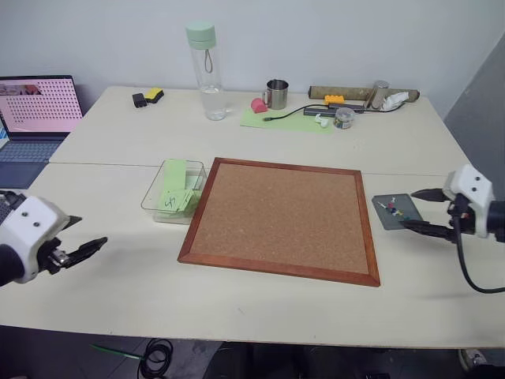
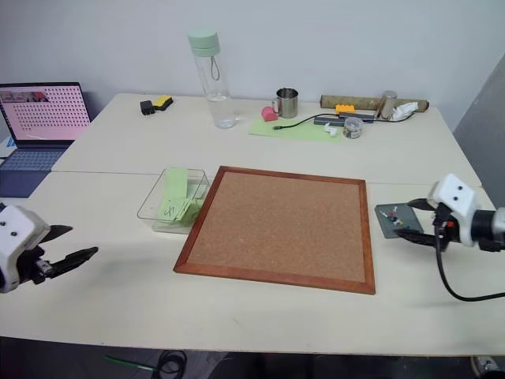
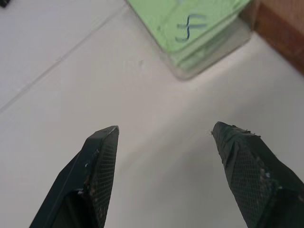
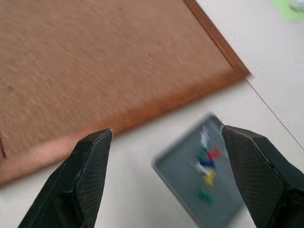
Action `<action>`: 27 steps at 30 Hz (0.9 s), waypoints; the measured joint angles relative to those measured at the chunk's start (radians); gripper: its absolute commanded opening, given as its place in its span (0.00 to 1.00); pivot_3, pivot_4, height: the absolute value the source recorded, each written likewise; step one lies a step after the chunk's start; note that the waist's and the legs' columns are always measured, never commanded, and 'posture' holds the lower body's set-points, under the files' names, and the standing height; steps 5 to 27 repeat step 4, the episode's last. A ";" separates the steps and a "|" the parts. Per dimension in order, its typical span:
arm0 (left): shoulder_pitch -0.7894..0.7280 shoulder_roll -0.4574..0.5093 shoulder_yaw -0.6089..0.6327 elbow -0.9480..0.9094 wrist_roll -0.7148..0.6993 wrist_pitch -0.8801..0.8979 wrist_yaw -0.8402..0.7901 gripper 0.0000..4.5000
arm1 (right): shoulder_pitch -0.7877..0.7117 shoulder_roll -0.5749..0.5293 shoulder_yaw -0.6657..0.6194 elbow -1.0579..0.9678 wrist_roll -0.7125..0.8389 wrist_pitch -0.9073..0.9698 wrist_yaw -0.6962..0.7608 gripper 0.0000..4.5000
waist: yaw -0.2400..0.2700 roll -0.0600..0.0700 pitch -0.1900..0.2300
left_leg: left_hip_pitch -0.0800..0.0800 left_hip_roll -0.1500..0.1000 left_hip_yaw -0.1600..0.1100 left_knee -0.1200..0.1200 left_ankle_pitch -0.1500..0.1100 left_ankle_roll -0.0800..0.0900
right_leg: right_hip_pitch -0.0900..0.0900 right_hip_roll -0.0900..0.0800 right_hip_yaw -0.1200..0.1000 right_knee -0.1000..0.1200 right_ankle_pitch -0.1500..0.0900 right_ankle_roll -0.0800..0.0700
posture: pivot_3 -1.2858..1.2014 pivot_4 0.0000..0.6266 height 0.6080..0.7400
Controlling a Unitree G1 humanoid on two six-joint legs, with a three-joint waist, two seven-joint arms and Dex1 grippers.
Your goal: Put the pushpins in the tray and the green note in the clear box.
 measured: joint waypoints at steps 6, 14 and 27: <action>-0.010 0.000 0.001 0.052 0.000 -0.049 -0.031 0.75 | 0.043 -0.004 -0.025 0.001 0.001 -0.005 0.013 0.85 | -0.001 0.000 0.000 | 0.000 0.000 0.000 0.000 0.000 0.000 | 0.000 0.000 0.000 0.000 0.000 0.000 | 0.52 0.24 1.00; -0.010 0.000 0.001 0.052 0.000 -0.049 -0.031 0.75 | 0.043 -0.004 -0.025 0.001 0.001 -0.005 0.013 0.85 | -0.001 0.000 0.000 | 0.000 0.000 0.000 0.000 0.000 0.000 | 0.000 0.000 0.000 0.000 0.000 0.000 | 0.52 0.24 1.00; -0.010 0.000 0.001 0.052 0.000 -0.049 -0.031 0.75 | 0.043 -0.004 -0.025 0.001 0.001 -0.005 0.013 0.85 | -0.001 0.000 0.000 | 0.000 0.000 0.000 0.000 0.000 0.000 | 0.000 0.000 0.000 0.000 0.000 0.000 | 0.52 0.24 1.00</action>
